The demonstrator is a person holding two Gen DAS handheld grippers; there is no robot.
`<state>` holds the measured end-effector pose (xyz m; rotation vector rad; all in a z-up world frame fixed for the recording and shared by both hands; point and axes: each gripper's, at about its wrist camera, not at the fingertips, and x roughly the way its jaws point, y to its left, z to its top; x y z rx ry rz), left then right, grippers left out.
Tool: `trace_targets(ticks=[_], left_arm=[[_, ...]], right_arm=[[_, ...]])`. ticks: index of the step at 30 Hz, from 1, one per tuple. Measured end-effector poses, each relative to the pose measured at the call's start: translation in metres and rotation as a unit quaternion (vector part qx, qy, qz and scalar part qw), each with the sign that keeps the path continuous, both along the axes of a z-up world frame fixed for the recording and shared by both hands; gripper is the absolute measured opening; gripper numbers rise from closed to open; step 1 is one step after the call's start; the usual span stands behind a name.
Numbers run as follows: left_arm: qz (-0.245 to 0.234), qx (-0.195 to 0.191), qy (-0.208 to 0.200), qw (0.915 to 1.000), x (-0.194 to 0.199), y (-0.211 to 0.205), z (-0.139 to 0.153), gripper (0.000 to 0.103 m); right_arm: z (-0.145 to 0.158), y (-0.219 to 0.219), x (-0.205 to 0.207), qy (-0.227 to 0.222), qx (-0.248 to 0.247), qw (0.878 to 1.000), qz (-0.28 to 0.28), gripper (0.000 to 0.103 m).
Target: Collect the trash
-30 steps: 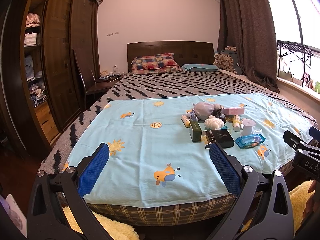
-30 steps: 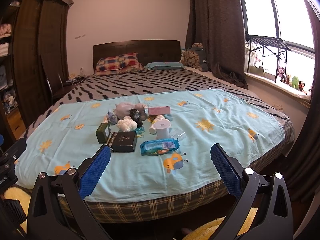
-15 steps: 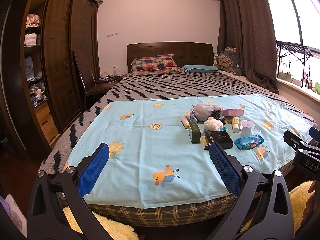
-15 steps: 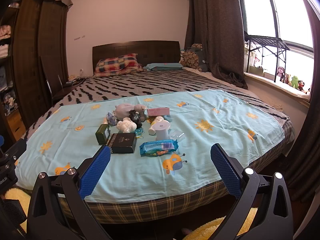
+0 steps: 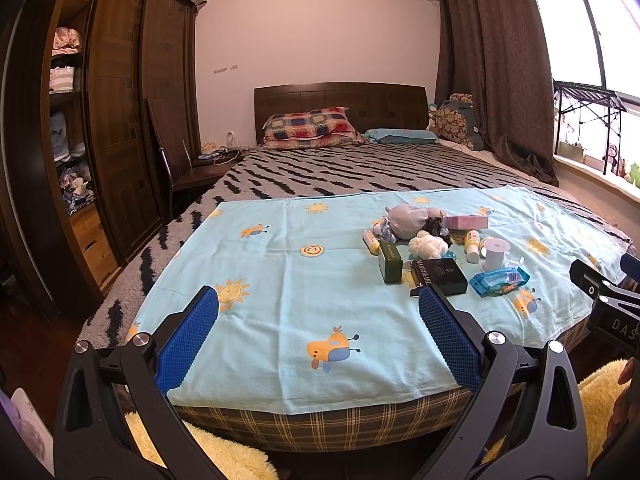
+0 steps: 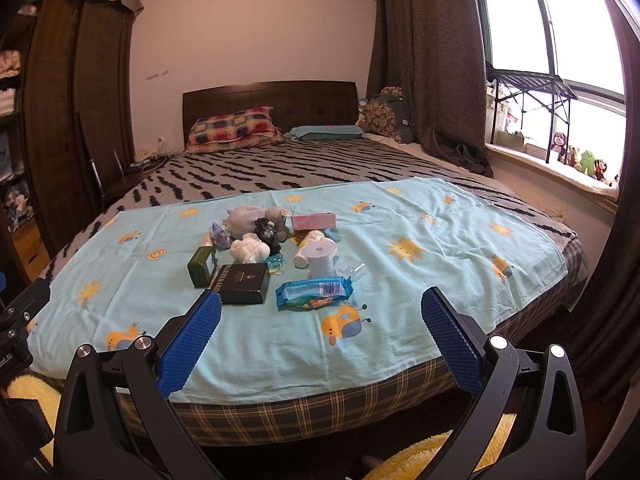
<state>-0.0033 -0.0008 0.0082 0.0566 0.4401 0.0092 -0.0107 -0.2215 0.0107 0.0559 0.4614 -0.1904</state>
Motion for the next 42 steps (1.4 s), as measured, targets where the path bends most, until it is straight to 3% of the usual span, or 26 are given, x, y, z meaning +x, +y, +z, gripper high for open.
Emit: trace_targets(ticks=[12, 21, 38, 42], left_arm=[[-0.009, -0.007, -0.004, 0.9999, -0.002, 0.0, -0.007, 0.095], [-0.011, 0.007, -0.014, 0.9998, 0.003, -0.004, -0.011, 0.095], [-0.049, 0.028, 0.058, 0.9967, 0.05, -0.029, -0.064, 0.095], [-0.068, 0.012, 0.087, 0.9938, 0.063, -0.033, -0.078, 0.095]], right_arm=[[-0.002, 0.0, -0.002, -0.012, 0.006, 1.0, 0.012, 0.1], [-0.003, -0.006, 0.0, -0.023, 0.007, 1.0, 0.013, 0.1], [-0.08, -0.038, 0.064, 0.087, 0.043, 0.995, 0.027, 0.1], [-0.09, -0.047, 0.072, 0.098, 0.044, 0.994, 0.023, 0.1]])
